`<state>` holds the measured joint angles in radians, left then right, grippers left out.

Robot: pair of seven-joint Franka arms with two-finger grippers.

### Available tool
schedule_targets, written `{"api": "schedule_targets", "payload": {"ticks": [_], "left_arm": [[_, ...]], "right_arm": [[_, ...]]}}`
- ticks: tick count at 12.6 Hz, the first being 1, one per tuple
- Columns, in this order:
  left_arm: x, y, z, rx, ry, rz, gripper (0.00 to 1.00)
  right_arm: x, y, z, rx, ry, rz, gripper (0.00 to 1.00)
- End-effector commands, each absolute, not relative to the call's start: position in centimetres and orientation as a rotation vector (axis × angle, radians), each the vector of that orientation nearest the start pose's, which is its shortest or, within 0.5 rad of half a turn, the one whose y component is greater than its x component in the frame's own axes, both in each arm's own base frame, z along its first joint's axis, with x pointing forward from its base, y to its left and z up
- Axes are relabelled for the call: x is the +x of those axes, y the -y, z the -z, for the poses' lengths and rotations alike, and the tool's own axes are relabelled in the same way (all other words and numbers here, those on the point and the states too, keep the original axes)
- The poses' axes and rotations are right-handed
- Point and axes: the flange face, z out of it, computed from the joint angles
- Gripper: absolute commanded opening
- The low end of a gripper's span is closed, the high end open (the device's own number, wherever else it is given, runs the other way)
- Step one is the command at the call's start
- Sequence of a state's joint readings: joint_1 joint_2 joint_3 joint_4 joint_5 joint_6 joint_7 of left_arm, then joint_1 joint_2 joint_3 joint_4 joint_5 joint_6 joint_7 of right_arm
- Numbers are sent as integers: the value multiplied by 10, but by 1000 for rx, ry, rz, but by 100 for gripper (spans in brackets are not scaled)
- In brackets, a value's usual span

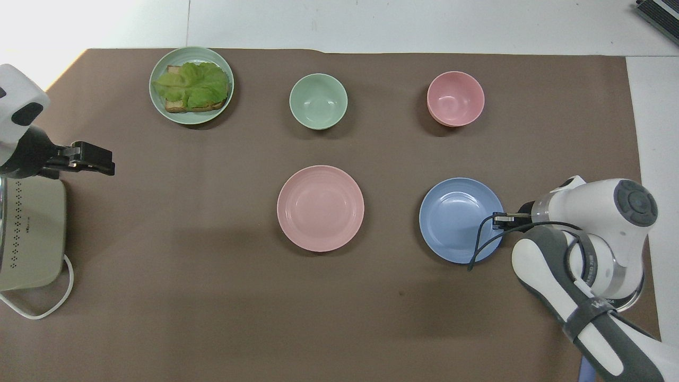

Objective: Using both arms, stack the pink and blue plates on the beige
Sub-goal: 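Lift the blue plate with the right gripper and lower onto pink plate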

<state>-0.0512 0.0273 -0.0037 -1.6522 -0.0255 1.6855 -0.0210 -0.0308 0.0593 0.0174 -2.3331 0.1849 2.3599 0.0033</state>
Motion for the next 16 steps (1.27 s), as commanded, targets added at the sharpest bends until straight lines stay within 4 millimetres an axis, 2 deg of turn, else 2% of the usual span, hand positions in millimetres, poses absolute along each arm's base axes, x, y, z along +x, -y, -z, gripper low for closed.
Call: {"api": "schedule_targets", "payload": {"ticks": [1,3,5,8,11,13,16], "left_arm": [[566,31,-586,-3152,-71,-3,100],[566,30,-586,-3152,-66,-3,100],[566,29,-586,-3152,-64,-3,100],[566,29,-586,-3152,-64,-3,100],[566,29,-586,-3152,-64,-3,100],[567,29,-585,-3152,-64,-5,100],[566,29,-586,-3152,-64,-3,100]], "right_arm": [[517,0,-345,-2972,-201,-33,0],[536,-9,-387,-2962,-154,-2,0],[553,-49,-419,-2953,-118,12,0],[565,-134,-439,-2931,-175,77,0],[572,-177,-451,-2908,-202,122,0],[573,-219,-443,-2894,-217,135,0],[573,-252,-421,-2878,-279,156,0]]}}
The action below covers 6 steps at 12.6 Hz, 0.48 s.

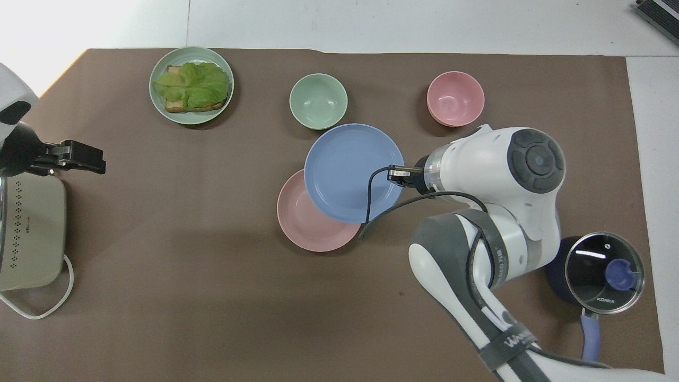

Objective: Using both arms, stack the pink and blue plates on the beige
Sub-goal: 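Lift the blue plate with the right gripper and lower onto pink plate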

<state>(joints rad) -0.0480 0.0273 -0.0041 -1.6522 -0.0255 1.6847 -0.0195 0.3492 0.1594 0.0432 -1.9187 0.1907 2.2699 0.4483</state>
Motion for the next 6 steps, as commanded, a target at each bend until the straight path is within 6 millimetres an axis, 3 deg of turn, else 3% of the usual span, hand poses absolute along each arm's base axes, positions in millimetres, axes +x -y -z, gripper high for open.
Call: {"api": "schedule_targets", "payload": {"ticks": [1,6], "left_arm": [[566,29,-586,-3152,-64,-3,100],[567,29,-585,-3152,-64,-5,100]], "right_arm": [[572,-261,-414,-2876,-277,159,0],[549,-278,-379,-2899,-341,52,0]]}}
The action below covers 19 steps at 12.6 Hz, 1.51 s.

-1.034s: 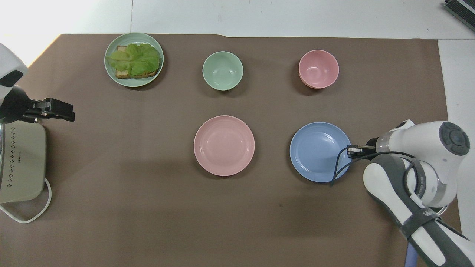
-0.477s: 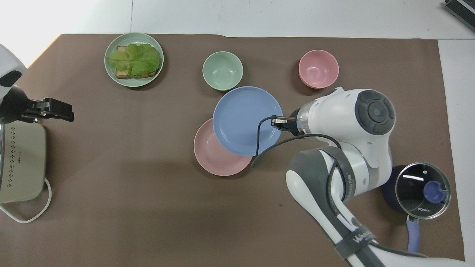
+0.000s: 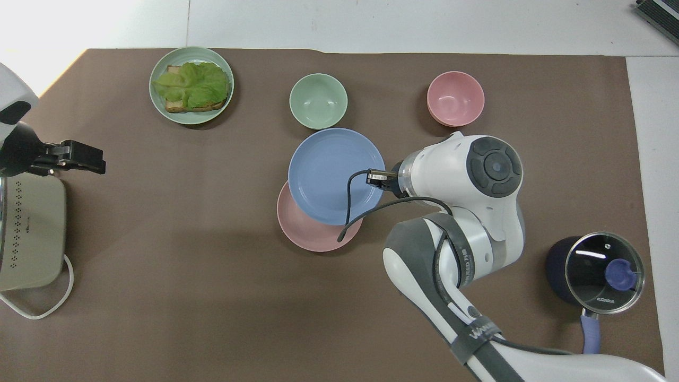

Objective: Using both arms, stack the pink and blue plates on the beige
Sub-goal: 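Lift the blue plate with the right gripper and lower onto pink plate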

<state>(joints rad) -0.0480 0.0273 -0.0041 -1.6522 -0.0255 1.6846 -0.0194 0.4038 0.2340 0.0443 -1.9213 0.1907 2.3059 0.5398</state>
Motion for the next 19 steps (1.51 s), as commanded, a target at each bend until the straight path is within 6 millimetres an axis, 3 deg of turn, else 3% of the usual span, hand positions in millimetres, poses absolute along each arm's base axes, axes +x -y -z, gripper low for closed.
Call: {"api": "schedule_targets", "payload": {"ticks": [1,4,7,8,9,12,14,16,19], "left_arm": [[566,29,-586,-3152,-64,-3,100],[566,29,-586,-3152,-64,-3,100],[566,29,-586,-3152,-64,-3,100],[566,29,-586,-3152,-64,-3,100],[566,29,-586,-3152,-64,-3,100],[566,29,-586,-3152,-64,-3,100],[566,29,-586,-3152,-64,-3,100],[566,29,-586,-3152,-64,-3,100],[566,29,-586,-3152,-64,-3,100]], "right_arm": [[547,-279,-373,-2903,-345,37,0],[538,-290,-361,-2917,-317,7,0],[534,-290,-356,-2903,-324,-22,9],[534,-291,-356,-2901,-316,-22,20],[535,-291,-357,-2901,-311,-18,47],[538,-293,-361,-2892,-329,-9,87],[546,-291,-382,-2872,-332,39,100],[549,-279,-411,-2871,-323,91,100],[553,-225,-459,-2958,-317,181,100]]}}
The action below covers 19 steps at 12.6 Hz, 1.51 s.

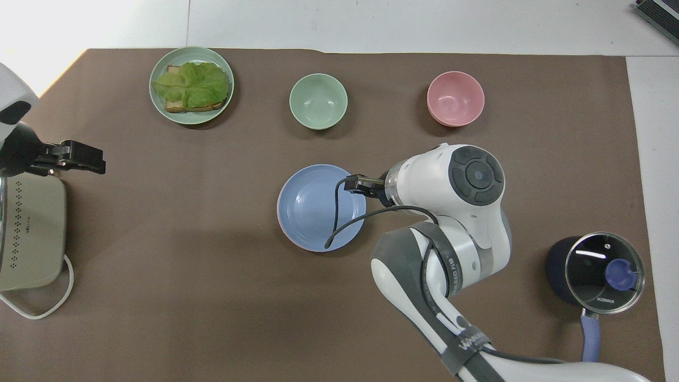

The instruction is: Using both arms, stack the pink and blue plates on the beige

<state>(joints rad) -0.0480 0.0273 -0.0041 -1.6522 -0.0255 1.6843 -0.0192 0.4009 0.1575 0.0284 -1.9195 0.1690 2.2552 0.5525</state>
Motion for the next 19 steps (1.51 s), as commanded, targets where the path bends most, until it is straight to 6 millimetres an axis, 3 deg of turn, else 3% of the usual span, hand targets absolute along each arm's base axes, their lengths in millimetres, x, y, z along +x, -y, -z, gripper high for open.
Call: {"api": "schedule_targets", "payload": {"ticks": [1,6,9,13,16,19], "left_arm": [[566,29,-586,-3152,-64,-3,100],[566,29,-586,-3152,-64,-3,100],[566,29,-586,-3152,-64,-3,100],[566,29,-586,-3152,-64,-3,100],[566,29,-586,-3152,-64,-3,100],[566,29,-586,-3152,-64,-3,100]], "right_arm": [[554,-207,-475,-2975,-334,216,100],[569,-99,-549,-3004,-419,194,100],[573,-35,-581,-3058,-353,211,100],[570,-13,-626,-3174,-311,197,100],[562,-11,-623,-3193,-308,82,100],[560,-11,-638,-3189,-312,53,100]]}}
